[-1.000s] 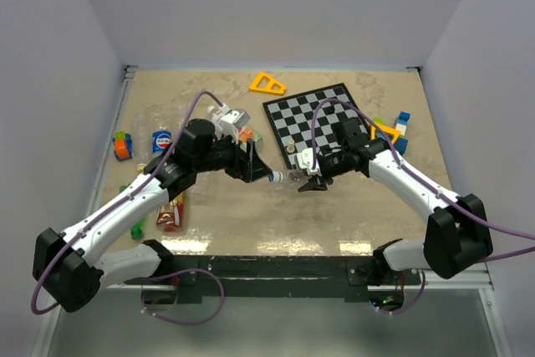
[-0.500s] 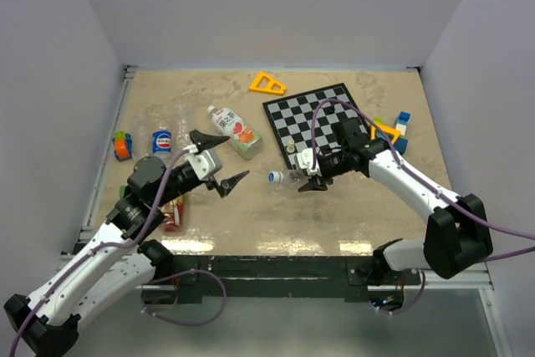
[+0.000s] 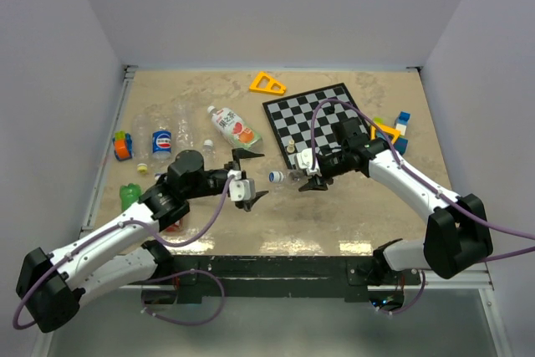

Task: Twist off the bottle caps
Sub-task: Unscrew the bottle cap from the plastic bottle.

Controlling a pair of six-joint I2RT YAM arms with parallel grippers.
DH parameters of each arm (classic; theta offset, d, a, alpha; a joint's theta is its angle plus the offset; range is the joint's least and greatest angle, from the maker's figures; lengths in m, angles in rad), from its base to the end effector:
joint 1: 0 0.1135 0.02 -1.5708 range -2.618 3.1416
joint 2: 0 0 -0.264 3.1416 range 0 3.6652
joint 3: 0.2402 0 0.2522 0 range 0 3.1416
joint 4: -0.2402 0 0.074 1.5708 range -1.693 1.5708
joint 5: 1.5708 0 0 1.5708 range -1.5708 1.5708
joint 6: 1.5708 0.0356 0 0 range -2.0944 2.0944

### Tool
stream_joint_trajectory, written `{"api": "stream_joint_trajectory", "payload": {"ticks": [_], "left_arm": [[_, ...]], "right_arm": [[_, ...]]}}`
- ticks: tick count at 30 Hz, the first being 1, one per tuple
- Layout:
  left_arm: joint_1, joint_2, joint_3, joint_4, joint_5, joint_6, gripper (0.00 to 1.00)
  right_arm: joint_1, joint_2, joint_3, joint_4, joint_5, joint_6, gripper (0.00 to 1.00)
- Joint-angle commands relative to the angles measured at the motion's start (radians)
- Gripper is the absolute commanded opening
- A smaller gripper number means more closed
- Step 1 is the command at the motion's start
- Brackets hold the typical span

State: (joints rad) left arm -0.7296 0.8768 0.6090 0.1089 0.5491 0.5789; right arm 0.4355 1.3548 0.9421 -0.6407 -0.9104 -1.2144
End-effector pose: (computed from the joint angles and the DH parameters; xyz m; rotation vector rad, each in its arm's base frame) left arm 0.1414 -0.1514 0.2930 1.3530 1.0961 -0.5842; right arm 0.2232 0.1349 0.2448 -1.8287 1.2974 0.7835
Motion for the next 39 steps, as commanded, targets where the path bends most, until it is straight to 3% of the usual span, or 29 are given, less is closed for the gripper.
{"api": "stream_joint_trajectory", "payload": {"ticks": [1,12,25,29,32,33,39], "left_arm": [[-0.025,0.054,0.008,0.095,0.043,0.093,0.96],[-0.045,0.189,0.066,0.097,0.048,0.056,0.75],[-0.047,0.202,0.072,0.112,0.084,0.016,0.5],[-0.047,0.208,0.075,0.114,0.089,0.009,0.27],[-0.047,0.206,0.081,0.112,0.092,-0.011,0.03],[-0.047,0.205,0.081,0.112,0.092,-0.022,0.0],[-0.047,0.192,0.113,0.077,0.063,-0.221,0.0]], "right_arm": [[-0.003,-0.02,-0.002,-0.01,-0.021,-0.011,0.0],[-0.001,-0.019,-0.002,-0.011,-0.022,-0.014,0.0],[-0.001,-0.014,-0.002,-0.011,-0.021,-0.014,0.0],[0.0,-0.013,-0.002,-0.011,-0.021,-0.014,0.0],[-0.001,-0.013,-0.002,-0.008,-0.019,-0.014,0.0],[0.0,-0.011,-0.002,-0.01,-0.019,-0.014,0.0],[-0.001,-0.014,-0.003,-0.008,-0.016,-0.013,0.0]]}}
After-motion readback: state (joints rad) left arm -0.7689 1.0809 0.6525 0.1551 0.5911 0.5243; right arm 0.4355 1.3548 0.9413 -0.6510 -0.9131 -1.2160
